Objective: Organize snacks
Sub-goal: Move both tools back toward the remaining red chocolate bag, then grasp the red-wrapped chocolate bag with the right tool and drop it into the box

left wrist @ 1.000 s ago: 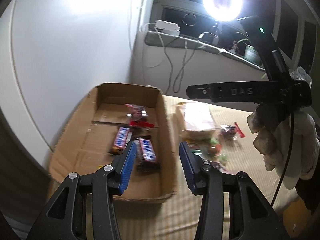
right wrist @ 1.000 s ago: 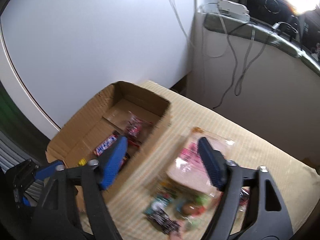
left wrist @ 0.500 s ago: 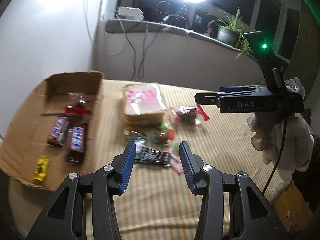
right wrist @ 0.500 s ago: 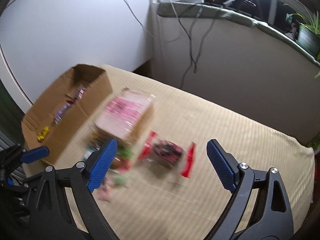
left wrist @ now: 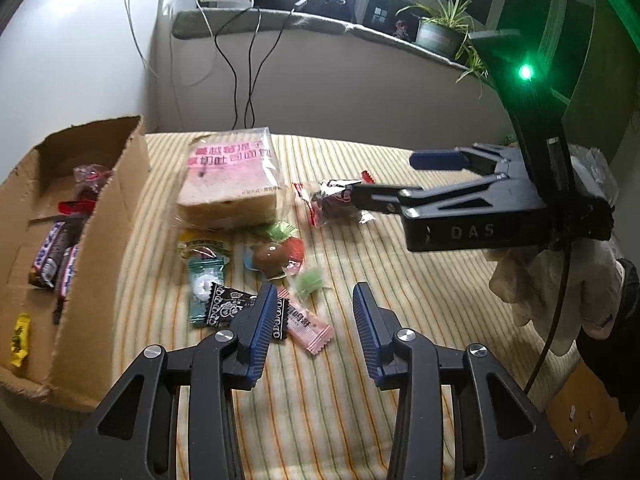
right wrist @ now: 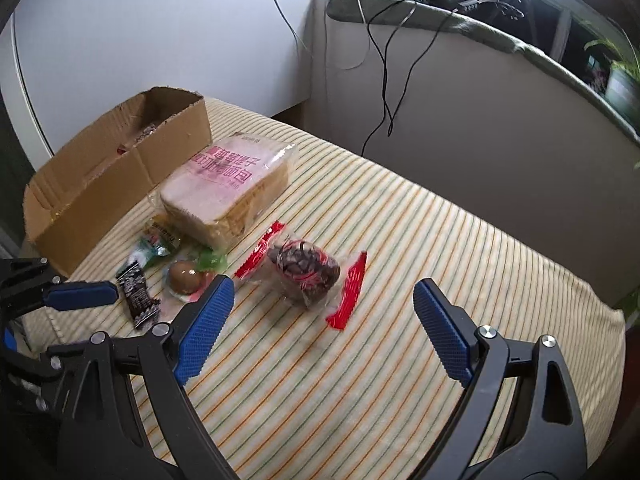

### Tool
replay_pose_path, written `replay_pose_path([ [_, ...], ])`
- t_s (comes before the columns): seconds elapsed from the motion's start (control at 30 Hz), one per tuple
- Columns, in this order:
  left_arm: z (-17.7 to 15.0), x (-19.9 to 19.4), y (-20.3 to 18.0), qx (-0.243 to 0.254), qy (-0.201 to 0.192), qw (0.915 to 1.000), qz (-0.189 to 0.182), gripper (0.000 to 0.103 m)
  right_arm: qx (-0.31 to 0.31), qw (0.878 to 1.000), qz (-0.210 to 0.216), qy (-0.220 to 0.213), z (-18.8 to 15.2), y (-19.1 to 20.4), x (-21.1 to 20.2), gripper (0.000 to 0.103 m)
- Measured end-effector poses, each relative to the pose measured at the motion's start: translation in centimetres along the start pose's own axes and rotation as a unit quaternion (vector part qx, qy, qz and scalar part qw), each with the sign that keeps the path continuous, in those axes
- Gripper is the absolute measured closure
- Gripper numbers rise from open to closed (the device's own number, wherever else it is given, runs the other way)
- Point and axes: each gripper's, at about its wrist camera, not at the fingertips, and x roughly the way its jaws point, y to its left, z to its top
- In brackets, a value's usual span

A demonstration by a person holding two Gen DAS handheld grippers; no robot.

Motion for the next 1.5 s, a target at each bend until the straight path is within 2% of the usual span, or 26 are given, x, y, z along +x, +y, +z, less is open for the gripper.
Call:
replay_pose_path([
  [0.3,0.6,2.2,0.0,0.003,0.018,0.9998,-0.001,0.068,-0.032,0.999,0.017,0.007,2.2,0.6,2.9,0.010],
  [0.47,0.9,3.5,-0.2,0.007,0.030,0.9995,0.001,0.068,-0.049,0.997,0.044,0.037,2.4,0.7,4.6,0.010],
  [0.6,1.0,4.5,-0.5,0.012,0.037,0.9992,0.007,0.073,-0.059,0.995,0.059,0.053,1.8,0.9,5.1,0.011],
  [0.7,1.1,4.7,-0.7,0.013,0.040,0.9990,0.013,0.077,-0.063,0.995,0.056,0.060,1.2,0.9,5.3,0.018],
  [0.77,1.1,4.8,-0.7,0.014,0.040,0.9990,0.018,0.081,-0.066,0.994,0.053,0.066,0.7,0.9,5.4,0.031],
  [0.9,1.3,4.8,-0.9,0.015,0.038,0.9990,0.020,0.084,-0.066,0.994,0.052,0.075,0.1,0.8,5.7,0.036],
  [0.93,1.1,4.7,-1.0,0.016,0.037,0.9990,0.021,0.084,-0.065,0.994,0.052,0.074,0.0,0.8,5.6,0.040],
  [0.97,1.1,4.6,-0.9,0.017,0.037,0.9989,0.022,0.085,-0.064,0.994,0.050,0.071,0.0,0.8,5.5,0.052],
  [1.23,1.1,4.8,-0.7,0.016,0.034,0.9992,0.016,0.086,-0.059,0.995,0.044,0.064,-0.3,0.9,4.9,0.055],
  [1.5,1.2,3.2,-0.6,0.007,0.017,0.9998,0.001,0.086,-0.051,0.997,0.038,0.048,-0.5,0.6,2.5,0.058],
])
